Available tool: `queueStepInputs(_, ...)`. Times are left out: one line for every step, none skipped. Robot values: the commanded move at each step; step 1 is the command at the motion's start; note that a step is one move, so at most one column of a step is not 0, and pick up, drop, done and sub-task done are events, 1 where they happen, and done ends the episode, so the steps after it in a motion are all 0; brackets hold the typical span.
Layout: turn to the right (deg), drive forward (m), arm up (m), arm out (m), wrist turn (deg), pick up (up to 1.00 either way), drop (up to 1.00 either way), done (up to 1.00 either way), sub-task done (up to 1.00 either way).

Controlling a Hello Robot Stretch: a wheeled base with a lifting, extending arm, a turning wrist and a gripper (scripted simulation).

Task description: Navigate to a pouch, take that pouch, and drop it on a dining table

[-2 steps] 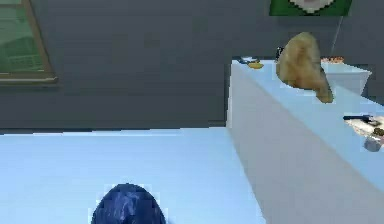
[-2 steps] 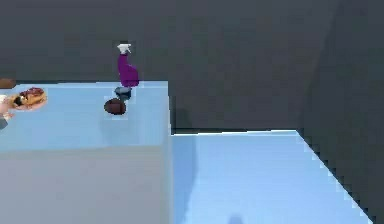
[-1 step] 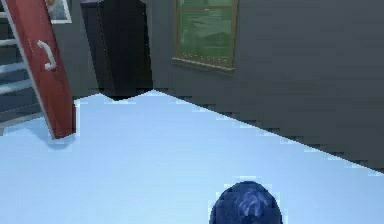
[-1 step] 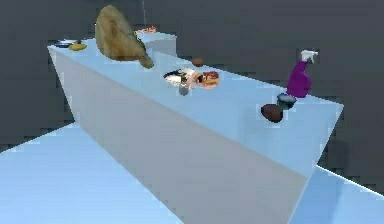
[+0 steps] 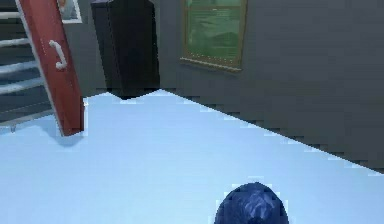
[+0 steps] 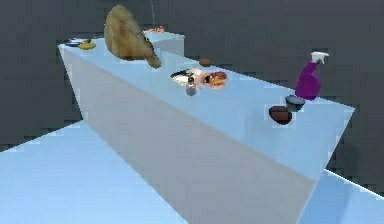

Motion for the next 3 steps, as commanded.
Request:
queueStepInputs(45.0, 0.0, 0.0, 0.0, 0.0, 0.0, 0.0, 0.0, 0.0)
queueStepInputs(45.0, 0.0, 0.0, 0.0, 0.0, 0.0, 0.0, 0.0, 0.0)
queueStepInputs(45.0, 0.0, 0.0, 0.0, 0.0, 0.0, 0.0, 0.0, 0.0)
